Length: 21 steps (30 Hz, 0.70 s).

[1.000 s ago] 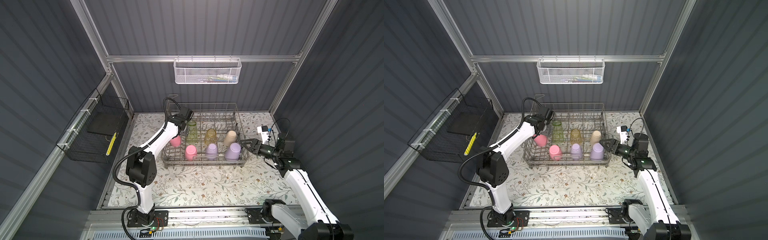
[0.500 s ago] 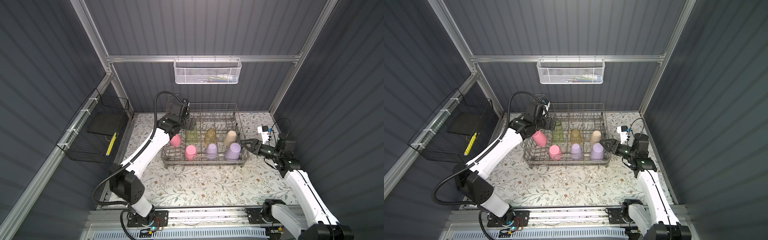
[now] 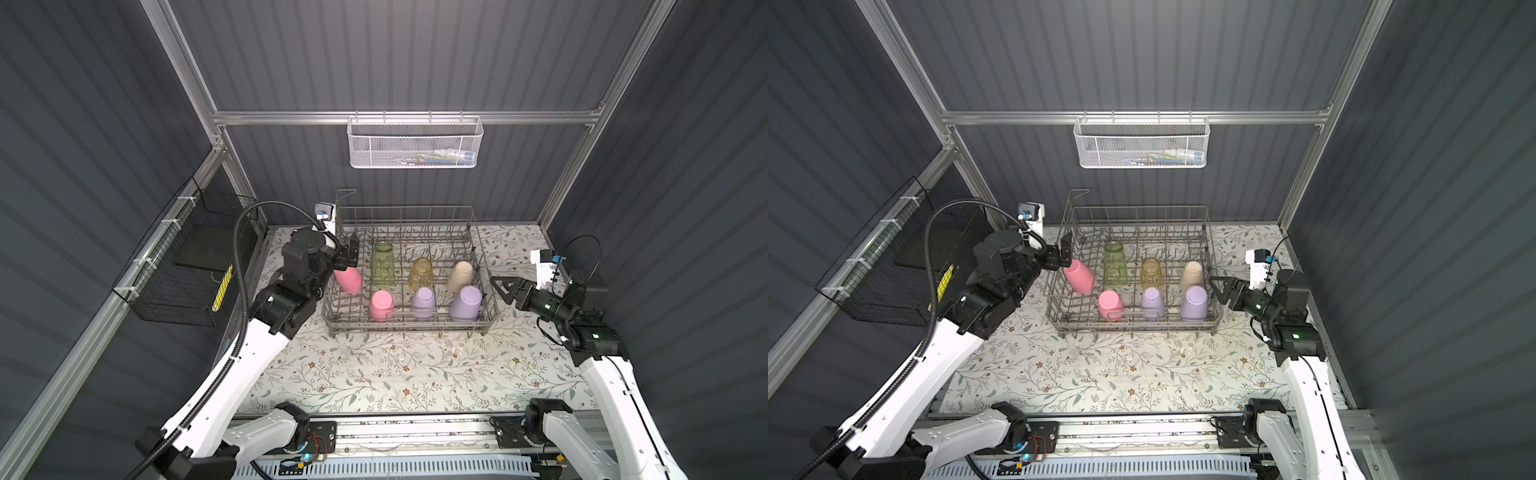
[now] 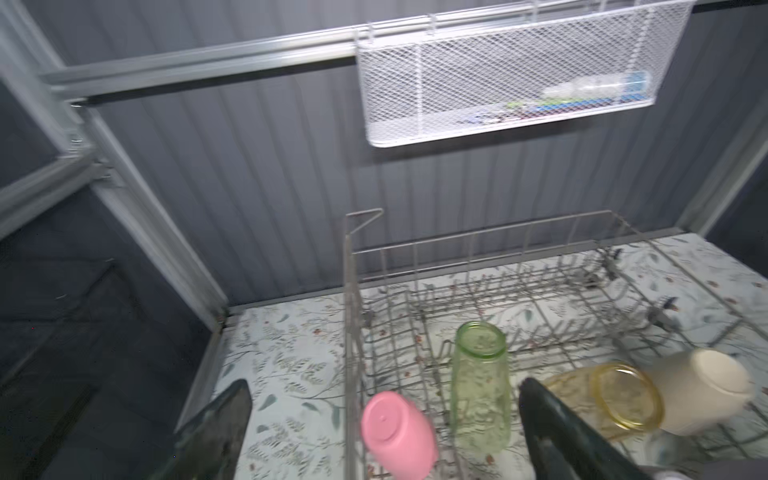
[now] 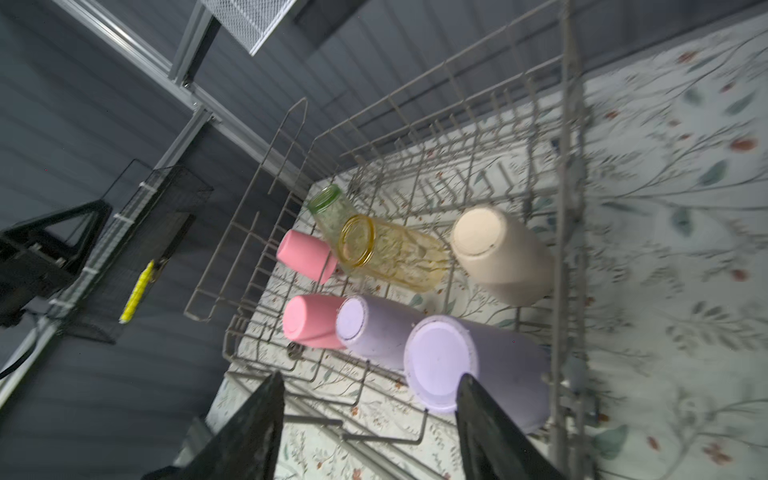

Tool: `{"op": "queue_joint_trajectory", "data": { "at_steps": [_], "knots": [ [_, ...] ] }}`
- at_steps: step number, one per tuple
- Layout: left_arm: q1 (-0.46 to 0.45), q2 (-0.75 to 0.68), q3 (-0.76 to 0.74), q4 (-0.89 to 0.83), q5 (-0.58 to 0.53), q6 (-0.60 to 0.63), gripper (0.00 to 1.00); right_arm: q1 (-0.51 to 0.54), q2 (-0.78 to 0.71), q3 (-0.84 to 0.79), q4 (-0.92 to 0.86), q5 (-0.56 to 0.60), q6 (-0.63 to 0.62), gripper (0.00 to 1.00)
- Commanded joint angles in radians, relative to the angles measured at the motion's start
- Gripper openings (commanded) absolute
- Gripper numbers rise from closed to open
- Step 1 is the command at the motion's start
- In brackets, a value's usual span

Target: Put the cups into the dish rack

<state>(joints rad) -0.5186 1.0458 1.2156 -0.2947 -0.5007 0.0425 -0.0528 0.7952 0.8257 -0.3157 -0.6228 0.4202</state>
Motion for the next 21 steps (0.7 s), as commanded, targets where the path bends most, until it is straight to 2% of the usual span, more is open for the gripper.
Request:
{"op": "queue_joint_trajectory", "data": {
  "at_steps": [1,5,10,15,21],
  "knots": [
    [0.057,-0.102,-0.136,0.079,-0.137,0.013,1.00,-0.004,-0.029,0.043,-0.068,0.205,-0.092,0.68],
    [0.156,-0.223,-0.299,0.157,-0.126,-0.023,0.99,-0.008,-0.020,0.052,-0.068,0.321,-0.116,0.69],
    [0.166,-0.200,-0.330,0.157,-0.179,-0.082,1.00,-0.025,0.001,0.041,-0.048,0.304,-0.092,0.69],
    [0.194,-0.192,-0.474,0.298,-0.267,-0.104,1.00,-0.031,-0.024,-0.001,-0.013,0.310,-0.074,0.70],
    [0.263,-0.169,-0.618,0.485,-0.191,-0.077,1.00,-0.047,-0.042,-0.042,-0.006,0.317,-0.073,0.70]
  ]
}}
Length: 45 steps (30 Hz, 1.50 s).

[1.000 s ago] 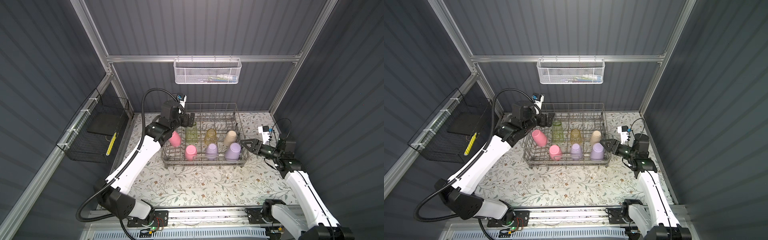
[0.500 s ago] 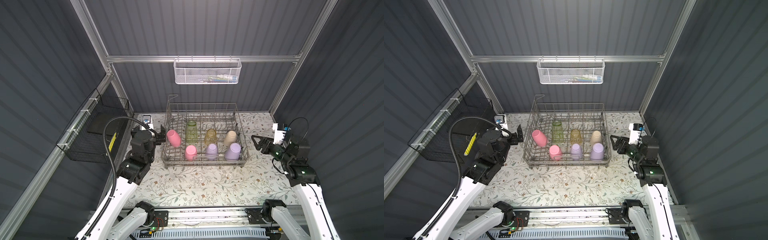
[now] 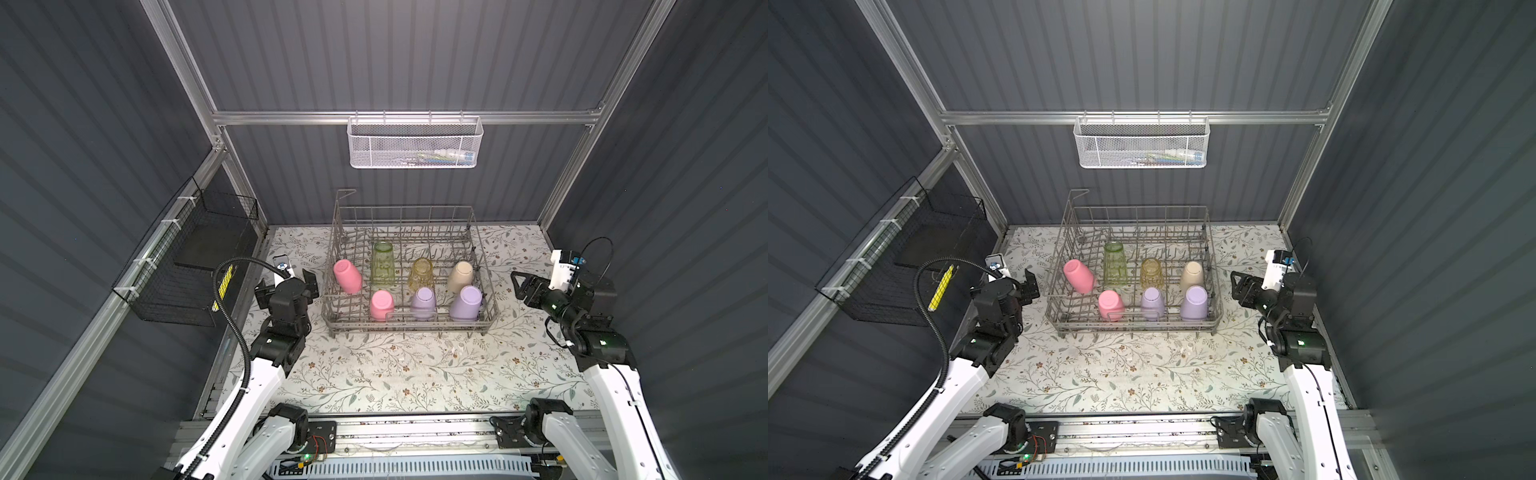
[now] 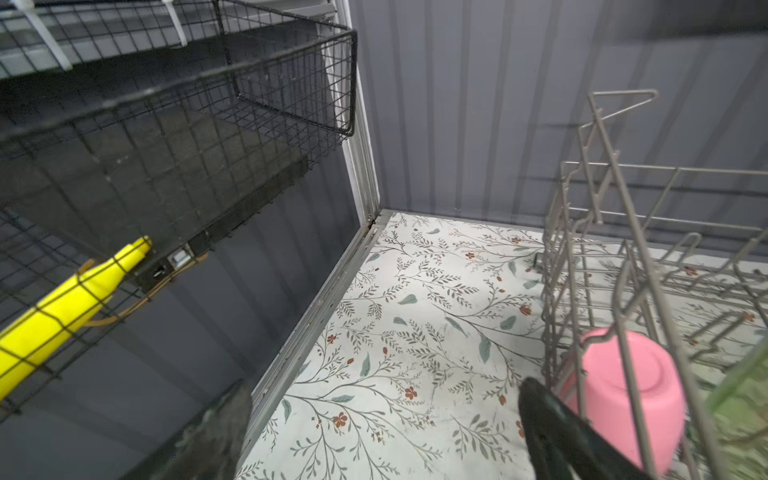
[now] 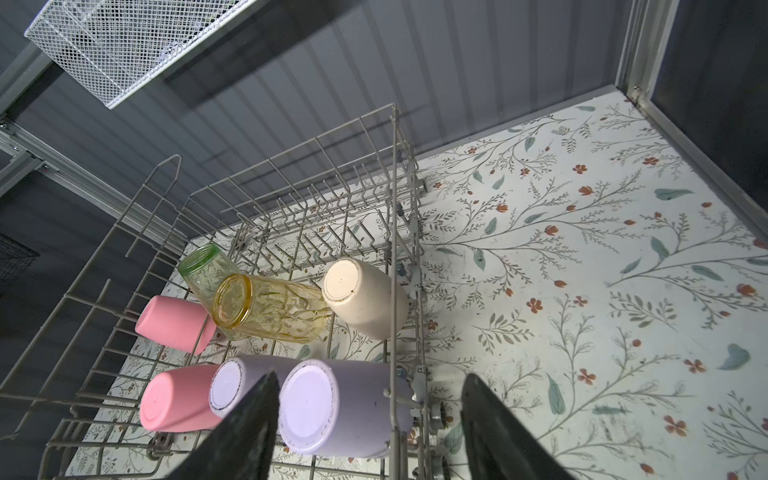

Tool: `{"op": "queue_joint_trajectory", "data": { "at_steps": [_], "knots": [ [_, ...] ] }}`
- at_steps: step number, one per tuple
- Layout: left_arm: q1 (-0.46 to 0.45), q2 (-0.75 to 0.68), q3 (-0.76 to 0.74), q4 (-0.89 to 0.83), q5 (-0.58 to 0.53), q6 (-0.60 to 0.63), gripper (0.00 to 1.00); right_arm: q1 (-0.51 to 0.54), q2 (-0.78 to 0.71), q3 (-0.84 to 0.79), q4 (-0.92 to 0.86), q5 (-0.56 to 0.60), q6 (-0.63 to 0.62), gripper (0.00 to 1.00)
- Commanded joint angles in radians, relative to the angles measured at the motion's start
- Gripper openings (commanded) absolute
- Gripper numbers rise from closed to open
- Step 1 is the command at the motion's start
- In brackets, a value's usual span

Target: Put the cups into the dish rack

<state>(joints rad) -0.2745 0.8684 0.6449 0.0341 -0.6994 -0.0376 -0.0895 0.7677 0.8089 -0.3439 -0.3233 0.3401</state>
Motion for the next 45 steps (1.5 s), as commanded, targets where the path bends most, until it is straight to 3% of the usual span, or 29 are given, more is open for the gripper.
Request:
{"op": "queue_joint_trajectory", "data": {
  "at_steps": [1,15,24,30,35,40,45],
  "knots": [
    [0.025,0.019,-0.066,0.175,0.017,0.009,1.00,-0.011,-0.020,-0.033,0.026,0.022,0.009,0.70],
    [0.160,0.345,-0.203,0.501,0.229,-0.025,1.00,-0.028,-0.032,-0.090,0.043,0.105,0.009,0.71],
    [0.178,0.562,-0.171,0.644,0.318,-0.015,1.00,-0.031,-0.001,-0.140,0.122,0.188,0.020,0.71],
    [0.178,0.649,-0.163,0.695,0.322,0.004,1.00,-0.032,0.022,-0.189,0.216,0.239,0.010,0.73],
    [0.178,0.720,-0.183,0.784,0.327,0.009,1.00,-0.031,0.061,-0.259,0.363,0.285,-0.015,0.74],
    [0.178,0.782,-0.179,0.824,0.318,0.002,1.00,-0.031,0.117,-0.370,0.586,0.363,-0.126,0.76],
    [0.178,0.839,-0.194,0.901,0.321,0.004,1.00,-0.031,0.235,-0.528,0.966,0.378,-0.192,0.78]
  ]
}}
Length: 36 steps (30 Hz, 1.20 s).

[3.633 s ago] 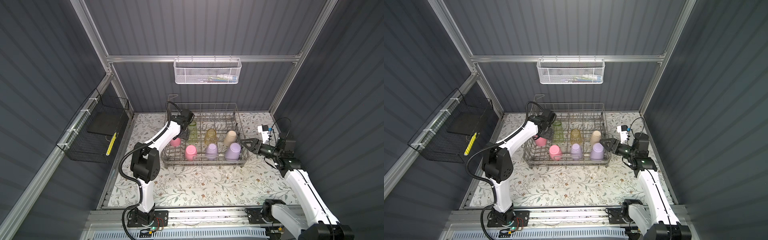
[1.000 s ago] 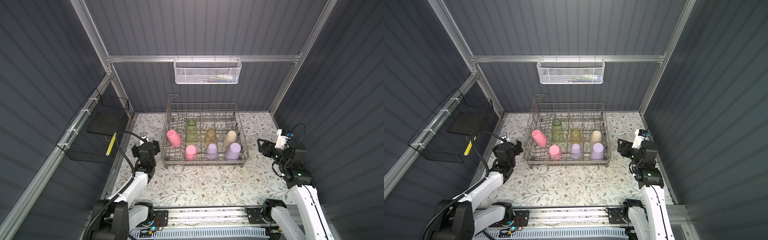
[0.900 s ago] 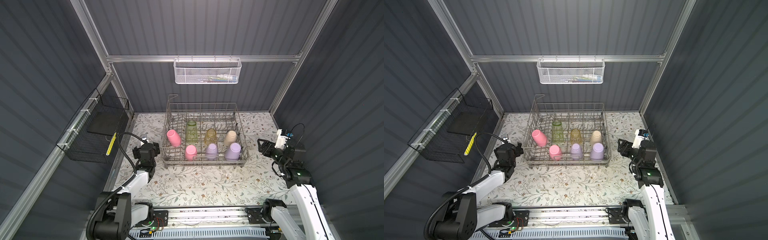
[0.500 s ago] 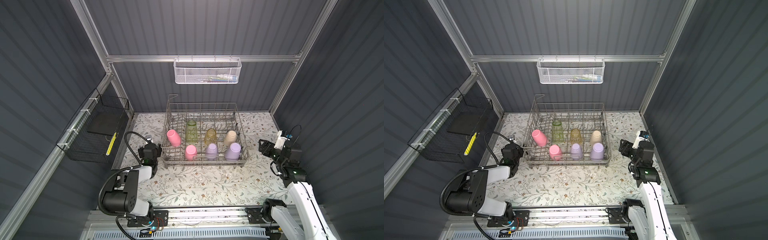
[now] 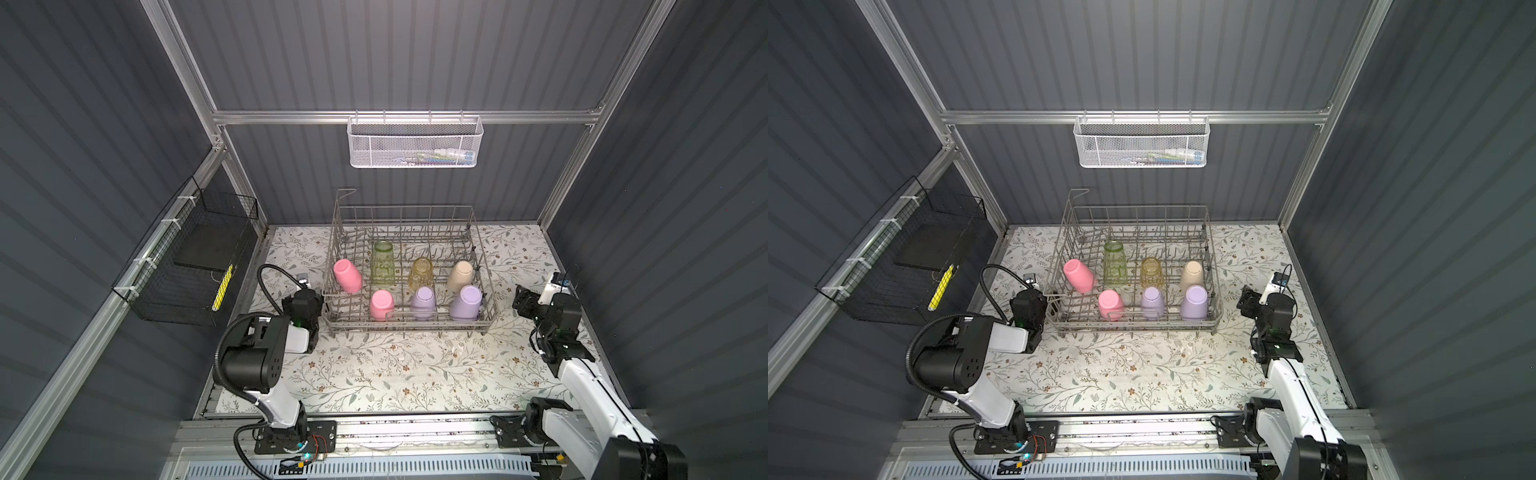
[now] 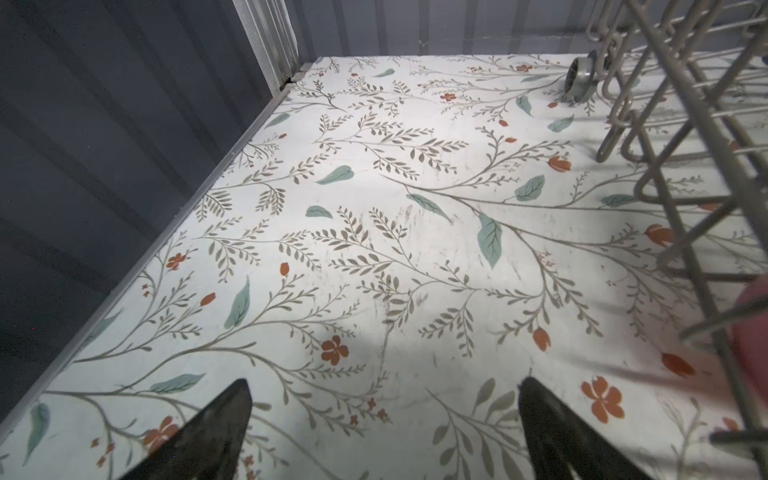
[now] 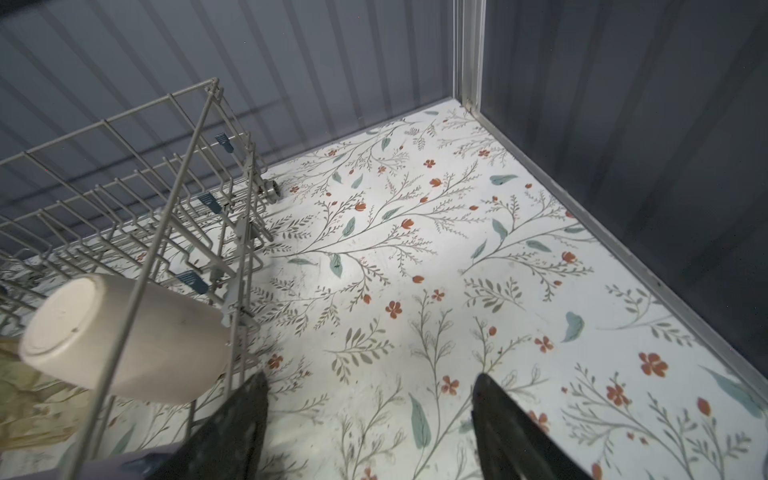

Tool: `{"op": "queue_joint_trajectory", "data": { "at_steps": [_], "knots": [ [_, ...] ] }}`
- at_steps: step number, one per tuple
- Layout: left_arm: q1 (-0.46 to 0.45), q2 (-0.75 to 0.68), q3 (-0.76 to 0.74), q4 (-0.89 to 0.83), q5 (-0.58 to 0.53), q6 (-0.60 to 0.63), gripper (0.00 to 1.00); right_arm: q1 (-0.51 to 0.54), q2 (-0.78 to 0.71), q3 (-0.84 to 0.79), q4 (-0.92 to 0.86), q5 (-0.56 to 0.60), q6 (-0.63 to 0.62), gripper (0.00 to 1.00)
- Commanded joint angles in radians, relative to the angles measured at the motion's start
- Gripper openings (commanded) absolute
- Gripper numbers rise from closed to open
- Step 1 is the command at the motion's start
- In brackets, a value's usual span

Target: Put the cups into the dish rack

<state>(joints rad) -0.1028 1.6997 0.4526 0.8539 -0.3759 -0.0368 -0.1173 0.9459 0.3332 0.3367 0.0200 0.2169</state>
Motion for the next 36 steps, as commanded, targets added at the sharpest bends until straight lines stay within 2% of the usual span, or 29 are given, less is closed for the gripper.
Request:
{"op": "queue_joint_trajectory", "data": {
  "at_steps": [1,8,12,16,17,20,24,28,31,36],
  "knots": [
    [0.006,0.014,-0.006,0.102,-0.004,0.004,1.00,-0.002,0.096,-0.058,0.325,0.023,-0.078,0.78],
    [0.006,0.017,-0.001,0.093,-0.008,0.003,1.00,-0.004,0.303,-0.074,0.568,-0.016,-0.084,0.81],
    [0.006,0.017,0.000,0.093,-0.011,0.002,1.00,-0.003,0.404,-0.060,0.636,-0.032,-0.093,0.84],
    [0.006,0.017,-0.001,0.093,-0.012,0.001,1.00,-0.001,0.492,-0.061,0.714,-0.046,-0.094,0.92],
    [0.006,0.017,-0.002,0.093,-0.012,0.002,1.00,-0.002,0.517,-0.060,0.747,-0.053,-0.098,0.98],
    [0.006,0.015,-0.002,0.094,-0.013,0.003,1.00,0.008,0.499,-0.035,0.664,-0.036,-0.102,0.99],
    [0.006,0.015,-0.003,0.095,-0.012,0.002,1.00,0.034,0.508,-0.033,0.677,0.008,-0.122,0.99],
    [0.006,0.015,-0.003,0.095,-0.012,0.002,1.00,0.066,0.511,-0.078,0.769,0.126,-0.122,0.99],
    [0.006,0.015,-0.003,0.094,-0.012,0.002,1.00,0.079,0.516,-0.089,0.799,0.062,-0.165,0.99],
    [0.006,0.015,-0.002,0.094,-0.012,0.001,1.00,0.081,0.513,-0.032,0.683,0.021,-0.177,0.99]
  ]
}}
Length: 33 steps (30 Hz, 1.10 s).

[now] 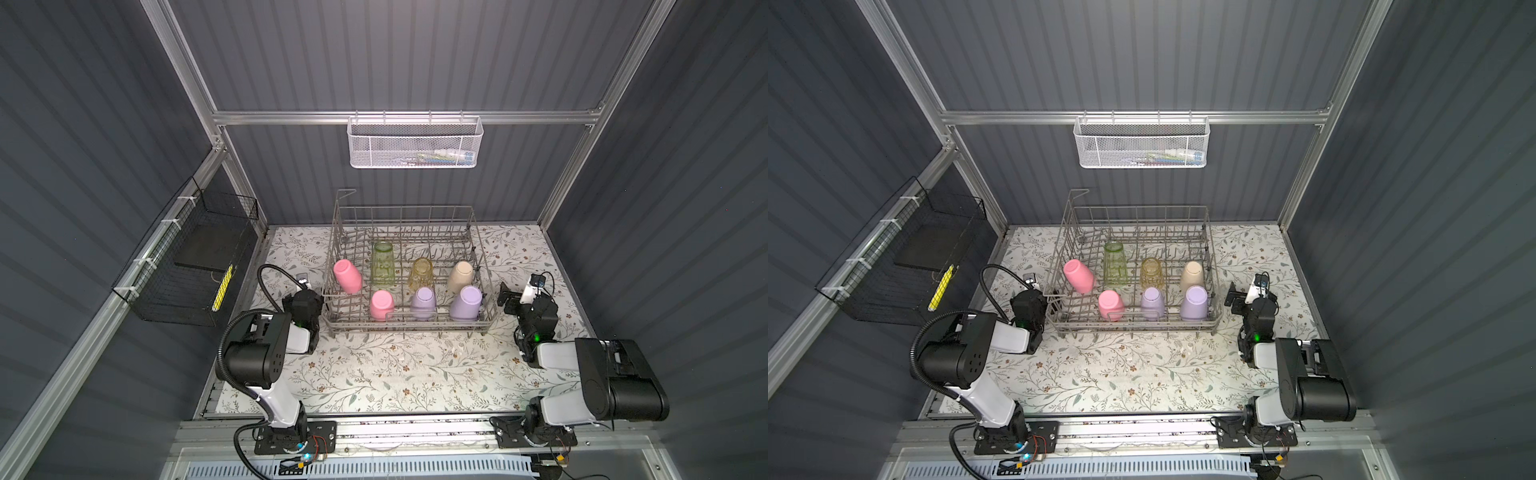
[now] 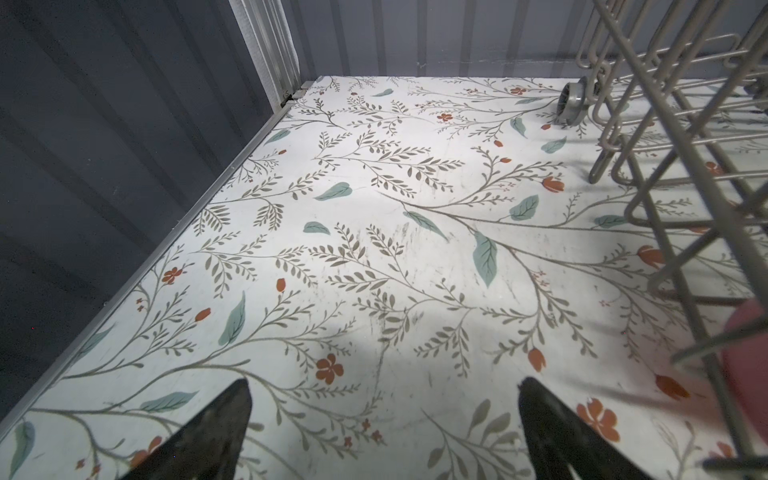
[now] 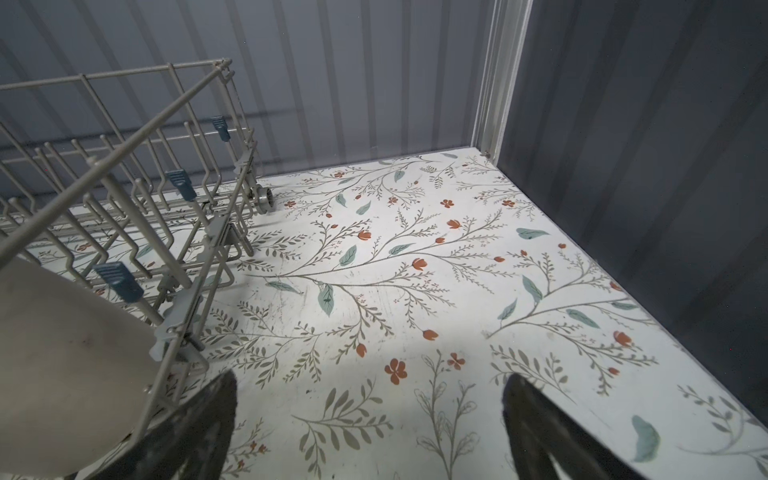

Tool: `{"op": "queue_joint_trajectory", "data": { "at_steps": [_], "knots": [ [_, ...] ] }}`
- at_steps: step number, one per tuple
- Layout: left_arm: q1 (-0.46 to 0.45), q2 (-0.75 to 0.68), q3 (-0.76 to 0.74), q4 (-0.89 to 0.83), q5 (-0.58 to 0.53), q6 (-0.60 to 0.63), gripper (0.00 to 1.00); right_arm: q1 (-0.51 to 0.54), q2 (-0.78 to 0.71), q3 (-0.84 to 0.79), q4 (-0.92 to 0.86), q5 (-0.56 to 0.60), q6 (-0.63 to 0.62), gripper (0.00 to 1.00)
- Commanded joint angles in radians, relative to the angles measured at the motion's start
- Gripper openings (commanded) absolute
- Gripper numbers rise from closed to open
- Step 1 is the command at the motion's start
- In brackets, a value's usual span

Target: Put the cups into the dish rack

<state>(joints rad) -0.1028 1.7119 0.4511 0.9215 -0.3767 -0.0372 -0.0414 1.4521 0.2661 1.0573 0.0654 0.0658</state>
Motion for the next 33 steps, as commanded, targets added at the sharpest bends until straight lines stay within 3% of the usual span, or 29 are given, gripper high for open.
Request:
{"op": "queue_joint_trajectory", "data": {
  "at_steps": [1,8,33],
  "knots": [
    [0.006,0.003,-0.002,0.027,-0.012,0.002,1.00,0.005,0.002,0.035,-0.043,-0.026,-0.027,0.99],
    [0.006,0.003,-0.002,0.027,-0.011,0.002,1.00,0.005,0.002,0.007,0.011,-0.096,-0.055,0.99],
    [0.005,0.004,0.001,0.027,-0.010,0.005,1.00,0.005,0.004,0.038,-0.044,-0.069,-0.044,0.99]
  ]
}}
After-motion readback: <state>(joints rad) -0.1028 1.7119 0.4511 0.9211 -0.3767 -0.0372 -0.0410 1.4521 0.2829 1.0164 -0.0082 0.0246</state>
